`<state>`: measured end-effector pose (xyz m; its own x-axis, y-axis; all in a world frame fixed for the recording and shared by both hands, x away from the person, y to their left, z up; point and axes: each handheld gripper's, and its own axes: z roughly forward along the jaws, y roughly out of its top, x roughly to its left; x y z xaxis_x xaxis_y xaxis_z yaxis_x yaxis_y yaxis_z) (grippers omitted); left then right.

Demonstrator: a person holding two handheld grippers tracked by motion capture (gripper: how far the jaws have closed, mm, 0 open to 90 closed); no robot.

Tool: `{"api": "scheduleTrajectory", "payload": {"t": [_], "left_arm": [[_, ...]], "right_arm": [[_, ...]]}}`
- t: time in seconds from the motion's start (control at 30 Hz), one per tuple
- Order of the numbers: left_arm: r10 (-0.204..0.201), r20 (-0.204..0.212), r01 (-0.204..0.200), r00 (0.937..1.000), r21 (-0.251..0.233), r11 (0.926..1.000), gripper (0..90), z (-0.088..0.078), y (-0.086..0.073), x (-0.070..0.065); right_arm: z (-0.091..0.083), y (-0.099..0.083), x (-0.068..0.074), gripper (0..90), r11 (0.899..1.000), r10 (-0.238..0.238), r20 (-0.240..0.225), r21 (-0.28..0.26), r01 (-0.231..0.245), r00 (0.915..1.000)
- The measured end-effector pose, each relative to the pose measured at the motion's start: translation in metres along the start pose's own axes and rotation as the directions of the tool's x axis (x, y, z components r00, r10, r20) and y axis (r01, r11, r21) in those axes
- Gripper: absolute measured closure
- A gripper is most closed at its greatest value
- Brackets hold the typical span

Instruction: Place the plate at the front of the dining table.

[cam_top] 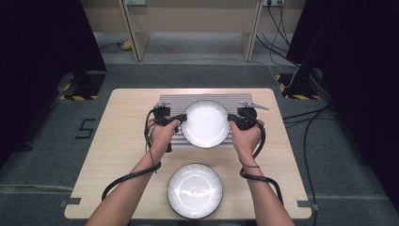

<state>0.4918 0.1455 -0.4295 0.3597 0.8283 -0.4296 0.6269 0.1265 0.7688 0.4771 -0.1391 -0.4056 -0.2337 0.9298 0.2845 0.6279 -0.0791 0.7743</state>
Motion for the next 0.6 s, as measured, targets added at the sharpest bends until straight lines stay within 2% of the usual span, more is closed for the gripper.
{"api": "scheduleTrajectory", "payload": {"t": [0.6], "left_arm": [[-0.006, -0.004, 0.006, 1.0000, -0.005, 1.0000, 84.0, 0.0052, 0.0020, 0.0043]], "right_arm": [[0.0059, 0.0039, 0.0003, 87.3, 1.000, -0.001, 0.006, -0.003, 0.001, 1.0000]]}}
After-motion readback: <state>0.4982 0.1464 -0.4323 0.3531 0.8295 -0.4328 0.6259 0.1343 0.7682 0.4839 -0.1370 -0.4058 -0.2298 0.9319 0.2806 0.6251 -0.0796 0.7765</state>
